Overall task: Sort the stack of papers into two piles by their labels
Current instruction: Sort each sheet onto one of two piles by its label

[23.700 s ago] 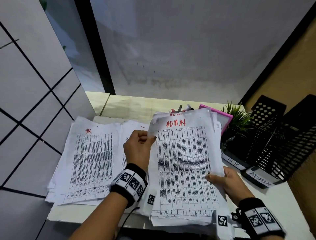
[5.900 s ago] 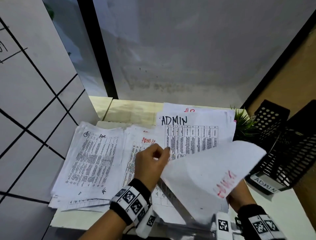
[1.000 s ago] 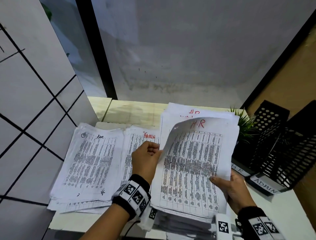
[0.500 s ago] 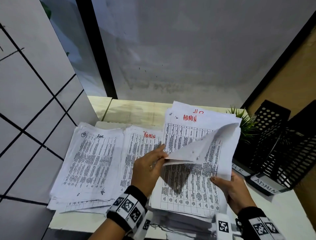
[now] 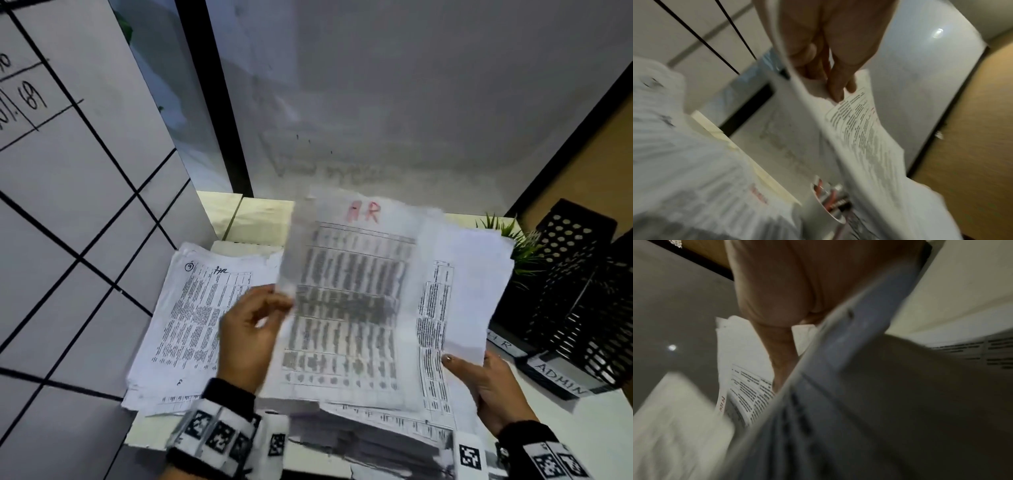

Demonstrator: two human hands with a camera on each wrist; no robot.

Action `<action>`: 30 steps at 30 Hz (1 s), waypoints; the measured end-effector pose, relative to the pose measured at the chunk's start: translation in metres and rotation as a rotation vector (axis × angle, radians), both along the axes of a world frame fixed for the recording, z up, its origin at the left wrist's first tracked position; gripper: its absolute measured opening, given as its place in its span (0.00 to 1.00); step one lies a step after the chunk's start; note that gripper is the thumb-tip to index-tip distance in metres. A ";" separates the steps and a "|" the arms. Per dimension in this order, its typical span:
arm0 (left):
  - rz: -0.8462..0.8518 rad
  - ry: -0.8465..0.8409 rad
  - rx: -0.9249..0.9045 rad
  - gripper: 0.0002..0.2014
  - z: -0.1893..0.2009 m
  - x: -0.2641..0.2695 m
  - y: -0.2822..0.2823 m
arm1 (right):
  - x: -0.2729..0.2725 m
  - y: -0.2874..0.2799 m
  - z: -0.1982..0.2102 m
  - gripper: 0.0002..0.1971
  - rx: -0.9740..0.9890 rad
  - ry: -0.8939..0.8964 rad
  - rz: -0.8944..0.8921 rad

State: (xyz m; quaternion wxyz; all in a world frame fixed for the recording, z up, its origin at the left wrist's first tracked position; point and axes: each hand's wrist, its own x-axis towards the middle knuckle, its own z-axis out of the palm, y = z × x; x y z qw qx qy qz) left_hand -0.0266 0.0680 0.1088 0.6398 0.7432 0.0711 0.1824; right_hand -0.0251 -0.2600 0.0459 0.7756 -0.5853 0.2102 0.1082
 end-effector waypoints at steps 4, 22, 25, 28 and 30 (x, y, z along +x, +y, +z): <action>0.162 0.087 0.174 0.09 -0.013 0.001 0.072 | -0.002 -0.008 -0.004 0.16 -0.010 0.024 -0.029; 0.166 0.499 0.714 0.23 -0.079 0.047 0.161 | -0.009 -0.009 -0.008 0.23 0.007 -0.015 0.009; 0.052 0.260 0.628 0.14 -0.060 0.048 0.097 | -0.007 -0.006 -0.006 0.17 0.016 -0.019 0.023; -0.130 0.187 0.429 0.11 -0.041 0.041 0.031 | -0.004 -0.001 -0.005 0.25 0.000 -0.031 0.063; -0.183 0.228 0.234 0.13 -0.030 0.035 -0.005 | -0.003 0.000 -0.007 0.35 -0.025 -0.050 0.089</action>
